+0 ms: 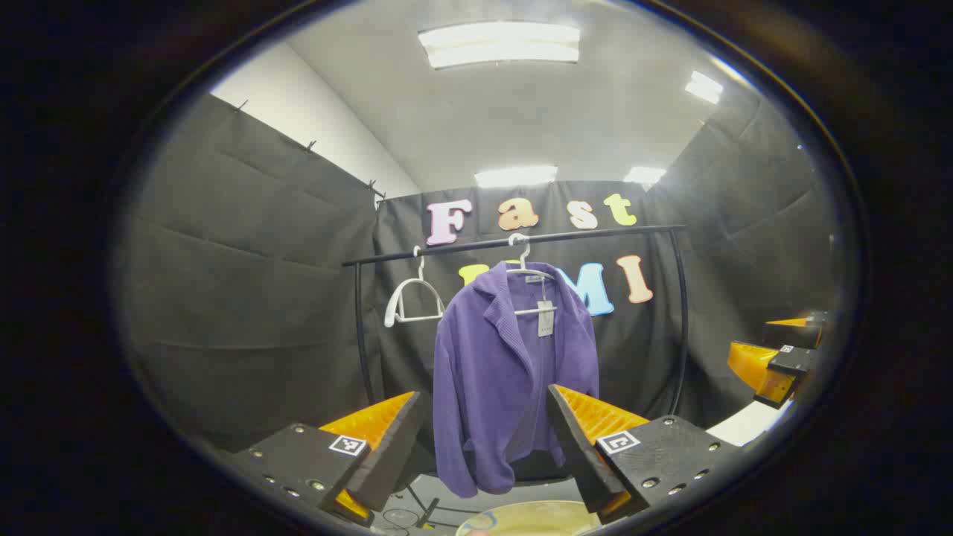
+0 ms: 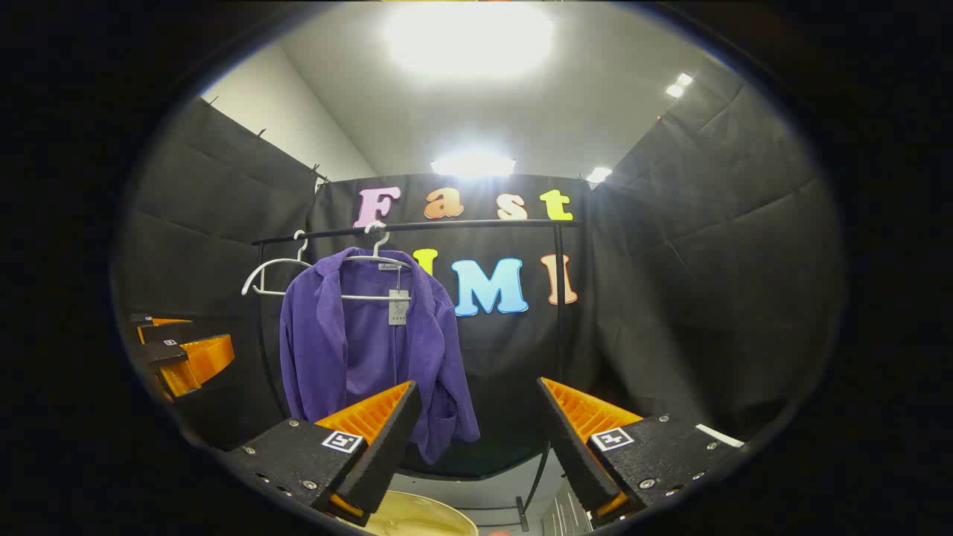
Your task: Grasp the clothes on the hanger with both hands and then place them into the laundry hamper below.
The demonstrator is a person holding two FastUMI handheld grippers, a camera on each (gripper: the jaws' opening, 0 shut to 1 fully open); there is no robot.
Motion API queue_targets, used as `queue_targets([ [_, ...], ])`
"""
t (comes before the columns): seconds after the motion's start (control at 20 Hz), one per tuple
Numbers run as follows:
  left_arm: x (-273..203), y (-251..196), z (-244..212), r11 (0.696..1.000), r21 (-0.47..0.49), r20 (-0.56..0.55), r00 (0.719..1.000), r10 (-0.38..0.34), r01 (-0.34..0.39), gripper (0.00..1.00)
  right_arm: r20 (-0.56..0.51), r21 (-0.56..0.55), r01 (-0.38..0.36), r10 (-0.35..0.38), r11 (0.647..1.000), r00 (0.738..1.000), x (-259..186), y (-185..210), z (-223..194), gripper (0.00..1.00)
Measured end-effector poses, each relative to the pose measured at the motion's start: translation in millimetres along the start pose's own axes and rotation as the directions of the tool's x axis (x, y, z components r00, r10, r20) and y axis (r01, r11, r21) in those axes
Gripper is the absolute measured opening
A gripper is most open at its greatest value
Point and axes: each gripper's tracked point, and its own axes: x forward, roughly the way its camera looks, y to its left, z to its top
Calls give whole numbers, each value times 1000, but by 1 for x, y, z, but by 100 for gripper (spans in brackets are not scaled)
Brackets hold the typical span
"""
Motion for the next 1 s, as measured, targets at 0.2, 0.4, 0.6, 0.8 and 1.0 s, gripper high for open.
queue_targets([
  [0.2,3,2,-2,1000,-6,-2,1000,4,-4,95,-10,4,8,-8,1000,1000,0,-1,-4,95],
  [0.4,5,6,-6,1000,-11,-7,1000,11,-11,95,-13,5,20,-20,1000,1000,-1,-3,-6,95],
  [0.6,5,12,-4,1000,-8,-4,1000,20,-20,95,-5,5,30,-30,1000,1000,2,-5,-4,95],
  [0.8,9,17,-2,1000,5,5,1000,26,-26,95,5,4,44,-44,999,999,9,-11,0,95],
  [1.0,17,18,1,999,3,7,999,35,-35,95,25,10,39,-39,999,999,21,-13,8,95],
])
